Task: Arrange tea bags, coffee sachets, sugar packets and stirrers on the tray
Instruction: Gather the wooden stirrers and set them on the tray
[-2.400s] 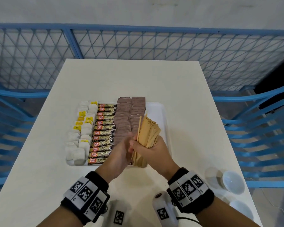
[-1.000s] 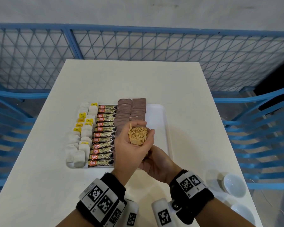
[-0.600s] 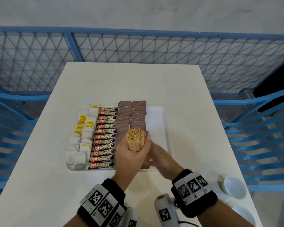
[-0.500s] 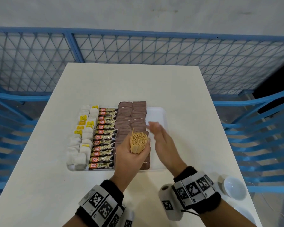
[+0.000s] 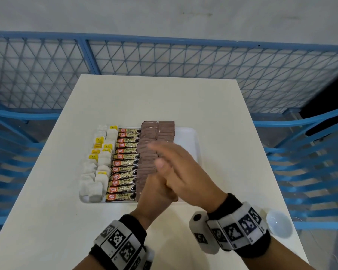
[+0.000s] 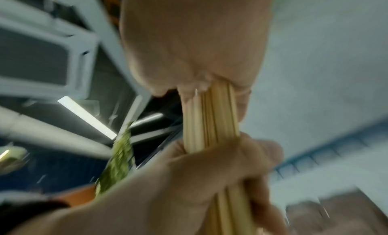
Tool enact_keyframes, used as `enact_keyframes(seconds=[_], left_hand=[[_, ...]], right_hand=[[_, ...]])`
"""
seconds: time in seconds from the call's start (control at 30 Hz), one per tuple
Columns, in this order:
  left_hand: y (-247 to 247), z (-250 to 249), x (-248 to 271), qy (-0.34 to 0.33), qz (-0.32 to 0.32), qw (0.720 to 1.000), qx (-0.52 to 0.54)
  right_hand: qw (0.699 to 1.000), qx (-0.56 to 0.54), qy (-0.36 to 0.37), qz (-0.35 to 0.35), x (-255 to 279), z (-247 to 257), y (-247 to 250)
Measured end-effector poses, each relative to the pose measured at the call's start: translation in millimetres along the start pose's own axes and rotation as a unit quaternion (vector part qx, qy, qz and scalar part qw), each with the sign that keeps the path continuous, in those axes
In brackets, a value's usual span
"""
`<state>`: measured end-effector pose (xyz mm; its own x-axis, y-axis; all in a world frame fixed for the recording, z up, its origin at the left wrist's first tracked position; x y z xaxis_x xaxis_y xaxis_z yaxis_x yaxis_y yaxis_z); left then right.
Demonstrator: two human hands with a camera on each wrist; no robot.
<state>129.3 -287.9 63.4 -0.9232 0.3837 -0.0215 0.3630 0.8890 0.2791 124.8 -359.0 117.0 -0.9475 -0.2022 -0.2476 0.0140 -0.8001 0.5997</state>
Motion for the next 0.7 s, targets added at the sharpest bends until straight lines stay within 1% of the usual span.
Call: enact_keyframes(seconds=[0.03,0.07,0.1,0.13,0.17,0.2,0.23,0.27,0.33,0.4,0.43,0.53,0.6,0.7], left_hand=[[-3,10,-5,0.035,0.01,0.999,0.032],[-4,20,-8,0.083,0.0,0.994,0.076],[-3,26,-12,0.134,-0.016,0.984,0.117],[-5,30,-16,0.188,-0.015,0.968,0.166],[-9,33,-19,0.228,-0.006,0.949,0.216],[-12,32,-21,0.267,0.007,0.929,0.258],[-15,34,-24,0.295,0.014,0.913,0.28],[-18,37,-27,0.312,0.012,0.908,0.279],[-24,44,-36,0.307,-0.001,0.917,0.255],[-34,49,-43,0.308,-0.008,0.921,0.24],[-40,53,-47,0.316,-0.006,0.92,0.231],[-56,68,-60,0.359,-0.003,0.911,0.203],[-66,75,-69,0.384,0.01,0.907,0.173],[-75,78,-84,0.392,0.02,0.91,0.131]], right_hand=[[0.994,-0.087,-0.046,-0.046,2,-11,7],[0.98,-0.15,-0.101,-0.082,4,-23,12],[0.962,-0.2,-0.151,-0.108,9,-35,13],[0.947,-0.224,-0.204,-0.107,15,-47,12],[0.929,-0.253,-0.257,-0.077,23,-60,5],[0.909,-0.28,-0.306,-0.029,31,-68,-3],[0.89,-0.306,-0.338,0.021,38,-74,-12],[0.876,-0.317,-0.358,0.059,44,-78,-19],[0.862,-0.327,-0.375,0.097,51,-85,-26],[0.848,-0.347,-0.387,0.105,53,-96,-27],[0.835,-0.367,-0.396,0.106,53,-102,-27],[0.804,-0.409,-0.419,0.104,51,-114,-24],[0.8,-0.407,-0.432,0.091,48,-122,-20],[0.814,-0.366,-0.445,0.072,41,-138,-19]])
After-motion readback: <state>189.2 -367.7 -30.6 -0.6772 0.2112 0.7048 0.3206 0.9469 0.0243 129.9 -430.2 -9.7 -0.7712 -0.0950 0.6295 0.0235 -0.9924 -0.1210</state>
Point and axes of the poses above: each hand's wrist, its own x-axis away from the middle knuckle, its own y-axis out of the back of the hand, z = x × y, the point moved 6 cm from there along -x, towards the middle knuckle, and after that the axes turned 3 degrees about x, right-handed, at the moved point
